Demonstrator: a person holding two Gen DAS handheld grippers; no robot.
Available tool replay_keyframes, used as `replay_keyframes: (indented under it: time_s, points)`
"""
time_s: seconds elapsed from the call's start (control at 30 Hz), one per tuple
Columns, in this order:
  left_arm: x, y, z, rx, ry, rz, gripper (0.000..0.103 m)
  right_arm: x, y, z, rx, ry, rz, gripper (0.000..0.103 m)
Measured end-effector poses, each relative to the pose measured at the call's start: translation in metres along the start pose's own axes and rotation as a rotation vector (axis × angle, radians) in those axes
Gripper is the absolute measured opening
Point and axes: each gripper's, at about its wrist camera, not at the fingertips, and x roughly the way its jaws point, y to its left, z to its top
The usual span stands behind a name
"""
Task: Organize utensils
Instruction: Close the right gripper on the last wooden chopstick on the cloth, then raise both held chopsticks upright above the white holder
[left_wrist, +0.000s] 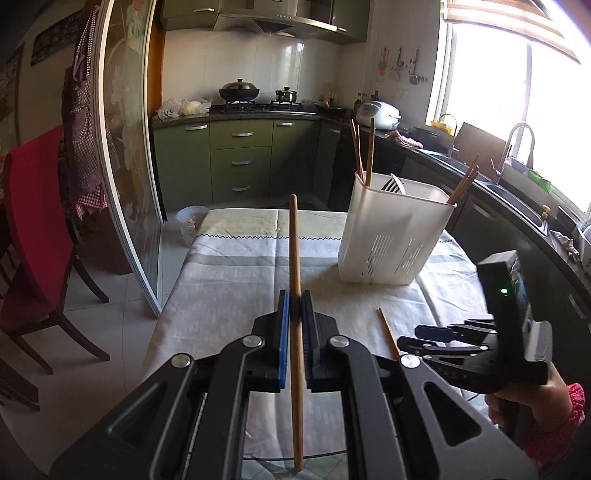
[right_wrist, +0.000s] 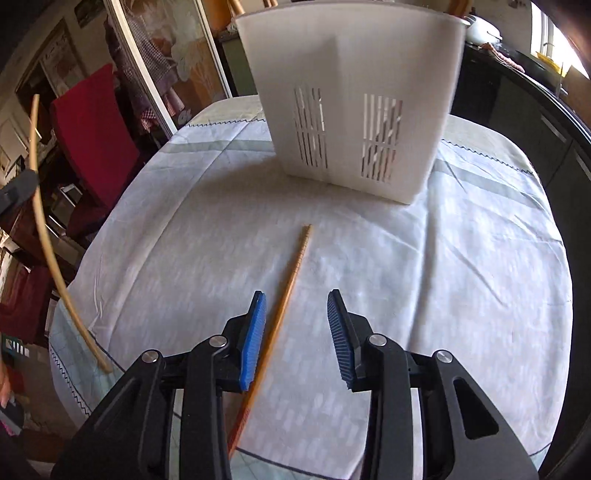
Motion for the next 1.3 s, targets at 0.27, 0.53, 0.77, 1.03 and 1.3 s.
replay_keyframes:
  time_s: [0.27, 0.53, 0.77, 1.03, 1.3]
  points:
    - [-0.010, -0.001, -0.008, 0.017, -0.036, -0.022, 0.006, 0.029, 0.016, 0.014, -0.025, 0.053, -0.100, 0.030]
    - [-0.012, -0.005, -0.009, 0.033, -0.042, -0.033, 0.006, 0.034, 0.022, 0.015, -0.005, 0.042, -0.034, 0.007]
    - [-0.013, -0.010, -0.010, 0.053, -0.043, -0.035, 0.006, -0.025, 0.005, 0.014, 0.041, -0.108, 0.024, 0.007]
    - [-0.016, -0.014, -0.011, 0.065, -0.051, -0.035, 0.006, -0.124, -0.018, -0.020, 0.075, -0.371, 0.051, 0.007]
    - [-0.028, -0.015, -0.014, 0.065, -0.077, -0.039, 0.006, -0.175, -0.027, -0.073, 0.062, -0.498, 0.004, 0.007]
